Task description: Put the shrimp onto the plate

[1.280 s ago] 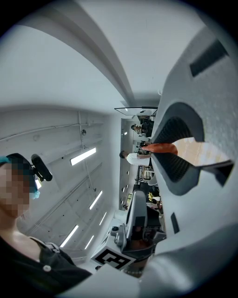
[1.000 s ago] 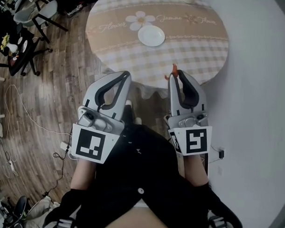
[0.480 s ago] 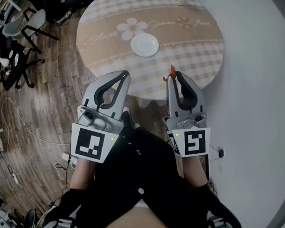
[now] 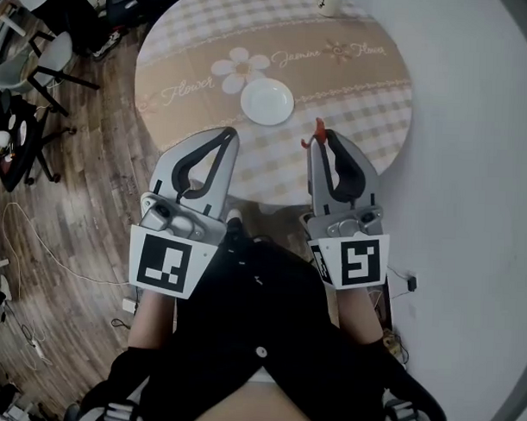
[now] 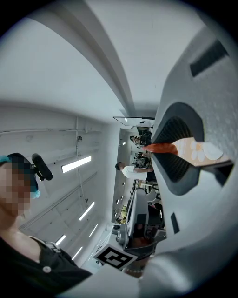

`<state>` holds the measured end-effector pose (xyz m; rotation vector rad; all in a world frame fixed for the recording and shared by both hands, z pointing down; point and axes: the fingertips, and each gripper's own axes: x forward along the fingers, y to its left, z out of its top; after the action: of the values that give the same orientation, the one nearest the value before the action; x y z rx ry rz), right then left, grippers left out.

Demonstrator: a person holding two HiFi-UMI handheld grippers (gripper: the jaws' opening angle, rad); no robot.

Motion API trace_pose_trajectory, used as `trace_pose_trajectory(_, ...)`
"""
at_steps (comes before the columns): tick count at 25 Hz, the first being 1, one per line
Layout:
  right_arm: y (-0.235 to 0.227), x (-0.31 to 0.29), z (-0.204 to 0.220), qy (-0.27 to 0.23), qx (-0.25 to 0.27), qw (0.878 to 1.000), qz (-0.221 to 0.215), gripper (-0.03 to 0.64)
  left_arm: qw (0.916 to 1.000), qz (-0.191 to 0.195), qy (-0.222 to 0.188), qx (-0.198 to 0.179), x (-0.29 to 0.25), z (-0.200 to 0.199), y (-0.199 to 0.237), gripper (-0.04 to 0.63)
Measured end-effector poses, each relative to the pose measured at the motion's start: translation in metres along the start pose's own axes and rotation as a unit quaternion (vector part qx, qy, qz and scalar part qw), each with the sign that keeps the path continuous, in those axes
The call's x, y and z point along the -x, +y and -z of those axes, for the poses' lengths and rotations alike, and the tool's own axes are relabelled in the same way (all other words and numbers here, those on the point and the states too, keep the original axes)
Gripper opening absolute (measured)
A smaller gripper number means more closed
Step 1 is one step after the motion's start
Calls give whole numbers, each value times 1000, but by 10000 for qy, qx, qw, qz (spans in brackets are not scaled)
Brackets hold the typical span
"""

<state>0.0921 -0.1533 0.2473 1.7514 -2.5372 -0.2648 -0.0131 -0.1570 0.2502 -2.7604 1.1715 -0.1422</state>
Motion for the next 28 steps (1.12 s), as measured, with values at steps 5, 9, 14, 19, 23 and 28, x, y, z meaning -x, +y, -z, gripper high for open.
trace_pose_trajectory(5,-1,-20,0,16,35,9999,141,48,9999,107,-23,25,-11,4,20,3)
trace_pose_trajectory(9,-2,-31,1,64,49,9997,221,48,9998,206,-14,47,-19,7,31,3)
trace_pose_trajectory(14,-1,-41,3,126,97,9997,204,48,9997,242,13,97,-26,11,40,3)
trace_pose_trajectory(19,-9,-47,5,155,53,9997,202,48,9998,175,60,87,-31,11,43,3)
trace_pose_trajectory(23,-18,-53,10,163,36,9997,162,48,9999,-10,59,92,-35,13,47,3)
trace_pose_trajectory(28,-24,-63,14,187,33,9998,-46,48,9995,-245,139,148,-39,15,50,3)
